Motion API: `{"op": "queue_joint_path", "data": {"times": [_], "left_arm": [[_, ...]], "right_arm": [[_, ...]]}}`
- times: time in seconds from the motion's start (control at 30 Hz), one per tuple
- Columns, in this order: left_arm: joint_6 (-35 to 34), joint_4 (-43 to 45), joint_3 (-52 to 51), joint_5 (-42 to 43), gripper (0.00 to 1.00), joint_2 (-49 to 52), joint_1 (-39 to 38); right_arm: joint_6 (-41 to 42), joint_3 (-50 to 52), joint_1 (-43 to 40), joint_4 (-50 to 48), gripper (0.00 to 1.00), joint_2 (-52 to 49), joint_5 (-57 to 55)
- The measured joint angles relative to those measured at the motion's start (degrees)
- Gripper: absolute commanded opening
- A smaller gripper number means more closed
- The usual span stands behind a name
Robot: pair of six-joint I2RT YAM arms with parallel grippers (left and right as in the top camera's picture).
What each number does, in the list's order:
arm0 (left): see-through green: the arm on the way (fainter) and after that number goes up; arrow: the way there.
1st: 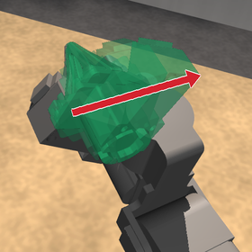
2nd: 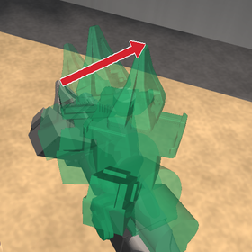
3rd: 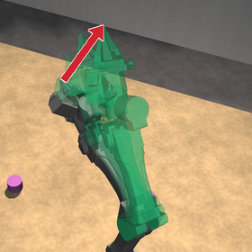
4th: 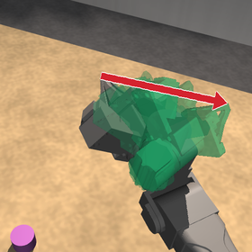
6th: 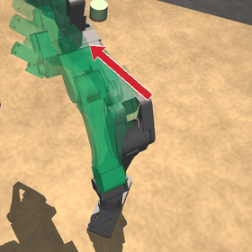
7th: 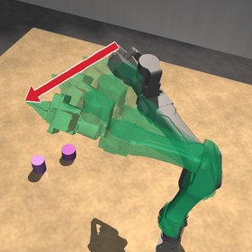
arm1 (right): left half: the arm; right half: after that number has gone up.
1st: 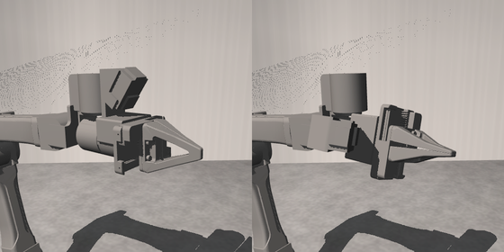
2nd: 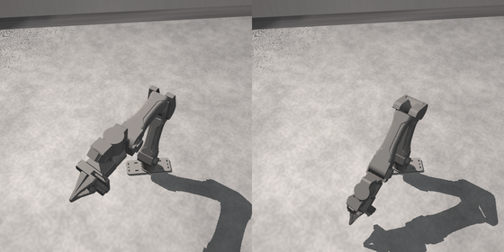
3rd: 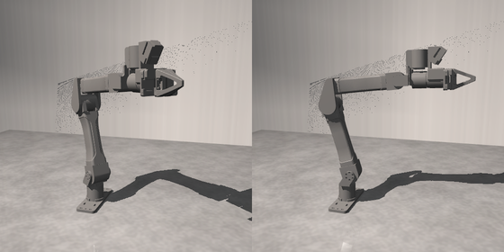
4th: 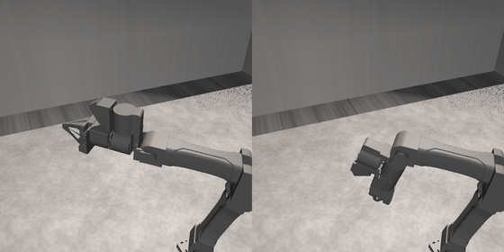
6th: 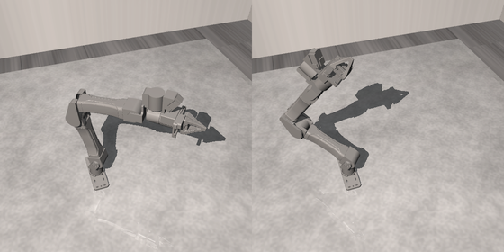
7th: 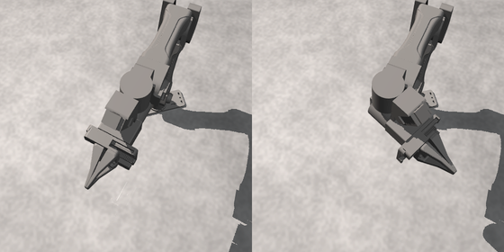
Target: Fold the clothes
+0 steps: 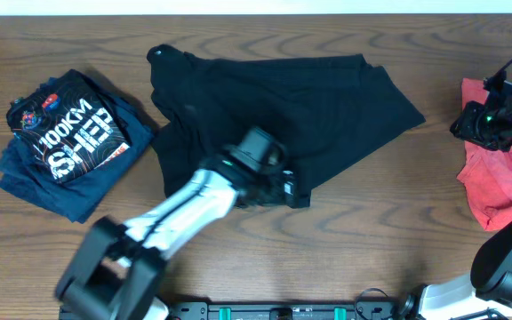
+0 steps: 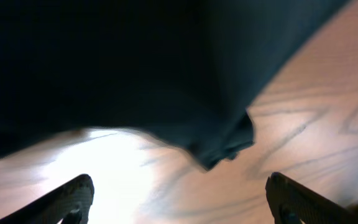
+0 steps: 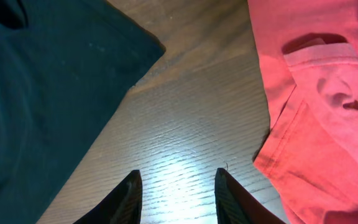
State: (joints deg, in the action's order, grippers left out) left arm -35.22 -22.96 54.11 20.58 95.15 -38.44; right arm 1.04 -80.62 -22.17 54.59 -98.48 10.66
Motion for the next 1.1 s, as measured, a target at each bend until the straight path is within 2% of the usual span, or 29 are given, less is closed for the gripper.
{"op": "queue_joint_path", "data": {"times": [0.23, 0.27, 0.37, 0.43, 0.6, 0.77, 0.83, 0.93, 1.1], "left_arm": [[-2.34, 11.28, 0.26, -1.73, 0.81, 6.78, -8.15], [-2.36, 11.54, 0.37, -2.58, 0.77, 7.15, -8.76], [-2.64, 11.89, 0.50, -5.68, 0.31, 7.43, -9.84], [-2.75, 11.45, 0.48, -7.30, 0.07, 8.26, -9.79], [-2.69, 5.73, 0.59, -9.01, 0.06, 7.52, -9.44], [-1.33, -12.22, 1.77, -9.70, 0.06, 0.63, -8.11], [-0.02, -15.98, 3.19, -10.32, 0.06, -3.69, -7.17], [2.08, -15.39, 6.38, -13.03, 0.06, -10.60, -5.64], [4.63, -5.05, 8.76, -20.74, 0.07, -15.30, -3.98]], "right_arm": [[-0.09, 0.00, 0.13, -0.04, 0.37, 0.00, -0.07], [-0.09, 0.00, 0.13, -0.11, 0.37, 0.00, -0.09], [-0.09, 0.00, 0.13, -0.26, 0.37, 0.00, -0.13], [-0.09, 0.00, 0.13, -0.26, 0.37, 0.00, -0.13], [-0.17, 0.00, 0.13, -0.35, 0.37, 0.00, -0.13], [-0.22, 0.00, 0.13, -0.37, 0.37, 0.00, -0.20], [-0.22, 0.02, 0.13, -0.39, 0.37, 0.00, -0.24], [-0.22, 0.00, 0.13, -0.39, 0.37, 0.00, -0.37], [-0.22, 0.00, 0.13, -0.02, 0.37, 0.00, -0.37]]}}
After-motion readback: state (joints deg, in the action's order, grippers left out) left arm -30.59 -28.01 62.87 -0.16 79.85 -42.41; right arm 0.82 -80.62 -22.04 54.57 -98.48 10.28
